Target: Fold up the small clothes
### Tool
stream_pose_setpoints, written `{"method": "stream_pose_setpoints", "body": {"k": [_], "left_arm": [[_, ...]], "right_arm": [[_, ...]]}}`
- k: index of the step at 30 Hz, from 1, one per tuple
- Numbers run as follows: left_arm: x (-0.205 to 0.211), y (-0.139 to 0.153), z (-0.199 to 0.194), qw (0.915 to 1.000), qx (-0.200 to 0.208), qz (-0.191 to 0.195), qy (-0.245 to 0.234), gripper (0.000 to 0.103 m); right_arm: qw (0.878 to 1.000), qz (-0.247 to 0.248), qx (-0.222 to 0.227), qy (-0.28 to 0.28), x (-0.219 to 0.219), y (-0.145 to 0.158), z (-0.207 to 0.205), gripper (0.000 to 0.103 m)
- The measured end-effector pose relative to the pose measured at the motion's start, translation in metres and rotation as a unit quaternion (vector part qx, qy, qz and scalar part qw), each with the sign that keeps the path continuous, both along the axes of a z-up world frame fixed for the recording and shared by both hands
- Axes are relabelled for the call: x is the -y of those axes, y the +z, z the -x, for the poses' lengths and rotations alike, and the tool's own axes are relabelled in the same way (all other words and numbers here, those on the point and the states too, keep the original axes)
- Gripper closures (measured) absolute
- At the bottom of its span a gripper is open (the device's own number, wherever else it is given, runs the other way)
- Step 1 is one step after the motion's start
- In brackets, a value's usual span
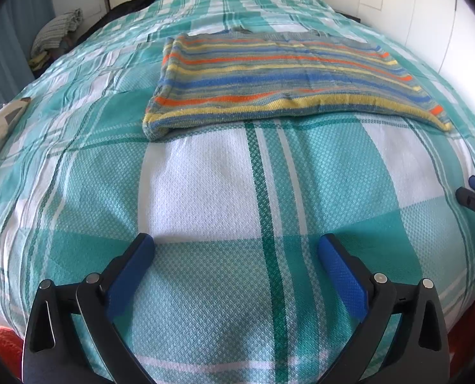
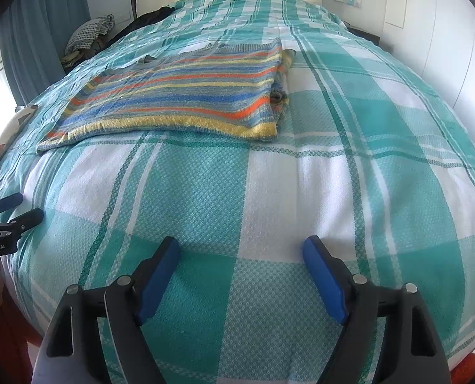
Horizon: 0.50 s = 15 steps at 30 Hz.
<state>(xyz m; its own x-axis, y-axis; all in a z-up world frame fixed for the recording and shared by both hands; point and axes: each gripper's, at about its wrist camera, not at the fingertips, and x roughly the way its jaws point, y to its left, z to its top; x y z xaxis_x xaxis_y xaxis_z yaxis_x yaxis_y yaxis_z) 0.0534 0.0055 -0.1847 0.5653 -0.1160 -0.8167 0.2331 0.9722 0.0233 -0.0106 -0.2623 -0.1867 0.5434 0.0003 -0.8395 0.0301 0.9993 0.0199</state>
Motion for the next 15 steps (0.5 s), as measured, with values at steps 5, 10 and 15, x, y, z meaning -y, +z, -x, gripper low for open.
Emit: {"method": "stream_pose_setpoints", "body": {"k": [5, 10, 15], "left_arm": [[0.0003, 0.0000, -0.0001, 1.0000, 0.000, 0.000, 0.001, 0.001], [0.0005, 0.0000, -0.0002, 1.0000, -0.001, 0.000, 0.001, 0.001], [0.0006, -0.0002, -0.0003, 1.0000, -0.001, -0.001, 0.001, 0.001]], "right_arm": [[1.000, 0.002, 0.000, 0.000, -0.0001, -0.0004, 0.0001, 0.023], [1.000, 0.004, -0.002, -0.001, -0.0008, -0.0004, -0.0002, 0.023], [1.000, 0.005, -0.003, 0.000, -0.0010, -0.0005, -0.0004, 0.023]]}}
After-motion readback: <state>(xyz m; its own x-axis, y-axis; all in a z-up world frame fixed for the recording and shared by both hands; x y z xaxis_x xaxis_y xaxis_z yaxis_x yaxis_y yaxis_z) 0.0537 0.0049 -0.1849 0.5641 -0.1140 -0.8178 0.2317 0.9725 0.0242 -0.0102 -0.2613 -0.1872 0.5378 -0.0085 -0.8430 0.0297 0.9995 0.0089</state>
